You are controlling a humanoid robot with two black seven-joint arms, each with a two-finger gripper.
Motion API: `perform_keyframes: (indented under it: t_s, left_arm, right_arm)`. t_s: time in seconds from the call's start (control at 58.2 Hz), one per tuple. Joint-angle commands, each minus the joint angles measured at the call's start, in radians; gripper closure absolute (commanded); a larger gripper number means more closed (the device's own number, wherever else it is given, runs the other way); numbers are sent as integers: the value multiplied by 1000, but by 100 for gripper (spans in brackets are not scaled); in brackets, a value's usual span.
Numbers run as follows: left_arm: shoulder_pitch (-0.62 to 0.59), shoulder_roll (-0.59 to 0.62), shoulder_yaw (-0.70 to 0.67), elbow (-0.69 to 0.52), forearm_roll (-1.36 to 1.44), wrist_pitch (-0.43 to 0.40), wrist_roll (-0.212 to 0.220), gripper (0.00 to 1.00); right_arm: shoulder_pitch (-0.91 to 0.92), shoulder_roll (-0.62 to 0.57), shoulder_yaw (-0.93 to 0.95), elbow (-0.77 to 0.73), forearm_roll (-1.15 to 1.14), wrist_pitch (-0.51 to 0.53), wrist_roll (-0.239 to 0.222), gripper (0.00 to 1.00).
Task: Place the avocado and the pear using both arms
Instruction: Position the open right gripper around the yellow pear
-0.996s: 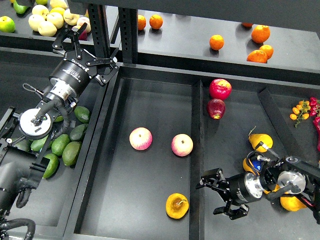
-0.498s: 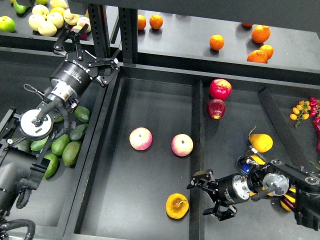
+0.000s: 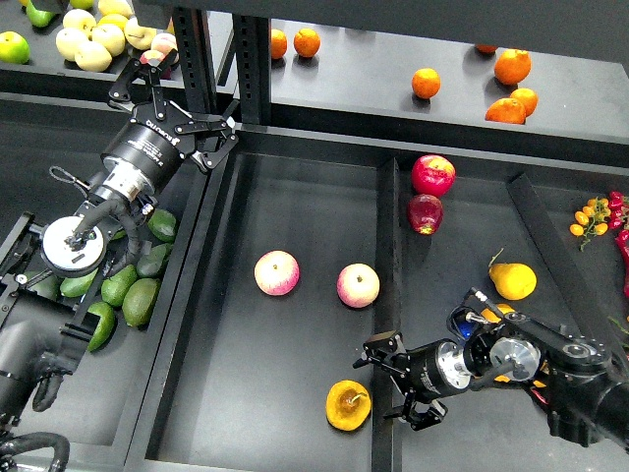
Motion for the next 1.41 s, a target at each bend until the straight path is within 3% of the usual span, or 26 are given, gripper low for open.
perform_keyframes:
  t_s: [0.0,0.807,0.927,1.047,1.391]
  left_arm:
    - [0,0,0,-1,0,0,0,1]
    - [2,0,17,0,0,-1,2,1]
    - [2,0,23,-1,0,-1,0,1]
    - [2,0,27,-1,0,-1,2,1]
    - [6,0,30,-1,0,-1,0,1]
  right_arm:
    - [6,9,5,-7,-1,0,0,0]
    - [-25,-9,-15,56,66,0,0,0]
    - [-22,-10,-15,69,55,0,0,5]
    - [-22,-15,-17,82,57,0,0,17]
    - [-25,-44,-48,88,63,0,0,28]
